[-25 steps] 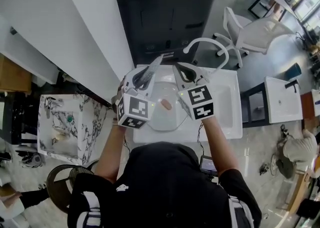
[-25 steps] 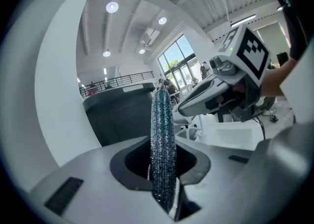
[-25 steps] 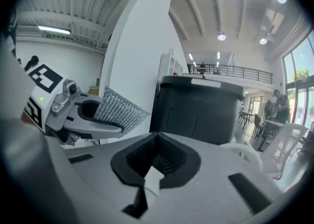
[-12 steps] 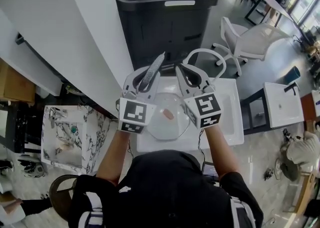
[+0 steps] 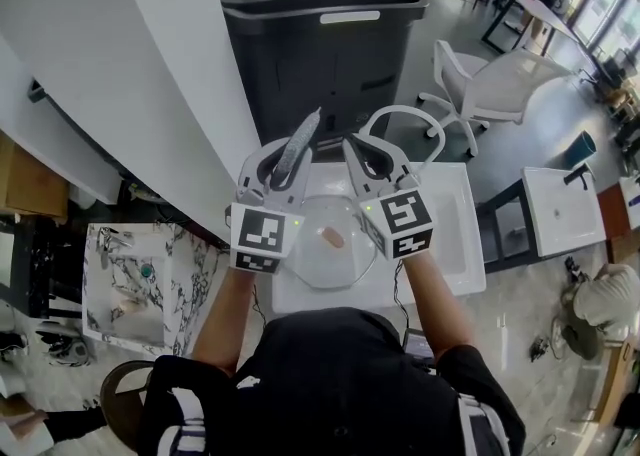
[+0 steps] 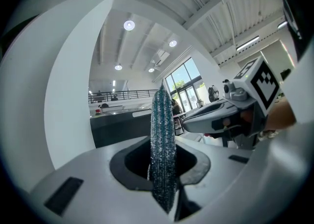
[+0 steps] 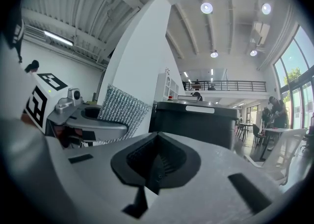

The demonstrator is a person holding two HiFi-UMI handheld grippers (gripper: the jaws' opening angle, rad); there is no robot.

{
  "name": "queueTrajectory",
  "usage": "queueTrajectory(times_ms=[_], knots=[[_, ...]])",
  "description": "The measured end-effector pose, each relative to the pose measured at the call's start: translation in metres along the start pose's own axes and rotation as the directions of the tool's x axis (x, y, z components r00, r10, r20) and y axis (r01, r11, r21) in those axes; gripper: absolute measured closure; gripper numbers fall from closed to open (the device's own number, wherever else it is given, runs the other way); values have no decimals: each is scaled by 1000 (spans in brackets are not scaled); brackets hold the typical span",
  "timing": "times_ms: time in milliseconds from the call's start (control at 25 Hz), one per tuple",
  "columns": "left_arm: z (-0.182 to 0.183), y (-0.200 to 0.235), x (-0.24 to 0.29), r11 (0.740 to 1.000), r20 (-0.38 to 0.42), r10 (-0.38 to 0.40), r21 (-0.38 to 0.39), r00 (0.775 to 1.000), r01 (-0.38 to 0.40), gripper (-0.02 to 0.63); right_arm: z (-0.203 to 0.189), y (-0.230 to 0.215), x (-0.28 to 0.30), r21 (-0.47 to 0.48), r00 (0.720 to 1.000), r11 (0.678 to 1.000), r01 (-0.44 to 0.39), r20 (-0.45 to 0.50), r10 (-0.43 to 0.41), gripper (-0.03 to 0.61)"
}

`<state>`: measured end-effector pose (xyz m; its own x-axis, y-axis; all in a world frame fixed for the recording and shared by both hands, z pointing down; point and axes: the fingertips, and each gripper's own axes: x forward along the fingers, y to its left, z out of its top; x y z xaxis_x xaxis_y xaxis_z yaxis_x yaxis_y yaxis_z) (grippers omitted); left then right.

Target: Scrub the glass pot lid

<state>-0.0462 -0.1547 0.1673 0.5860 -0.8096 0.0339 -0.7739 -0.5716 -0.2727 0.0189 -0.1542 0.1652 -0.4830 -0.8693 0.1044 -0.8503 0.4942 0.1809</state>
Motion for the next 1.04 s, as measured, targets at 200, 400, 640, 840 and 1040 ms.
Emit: queueTrajectory(times_ms=[200, 400, 640, 840, 1040], knots=[[1, 7, 1, 1000, 11, 11, -20, 1000, -11, 543, 1, -2, 4, 3, 1000, 1000, 2, 0, -2, 580], [-1, 11, 1, 1000, 14, 19, -21, 1000, -19, 543, 5, -1, 9, 13, 1000, 1000, -2, 23, 1, 580], [1, 13, 3, 1000, 23, 17, -18, 1000, -17, 543, 2, -4, 12, 14, 1000, 1000, 5, 14, -5, 580], [2, 9, 6, 1000, 35, 10, -21, 999, -9, 543, 0, -6, 11, 15, 1000, 1000, 8, 14, -8, 580], [2, 9, 9, 1000, 40, 6, -22, 999, -5, 543, 3, -9, 13, 18, 999, 1000, 17, 36, -18, 580]])
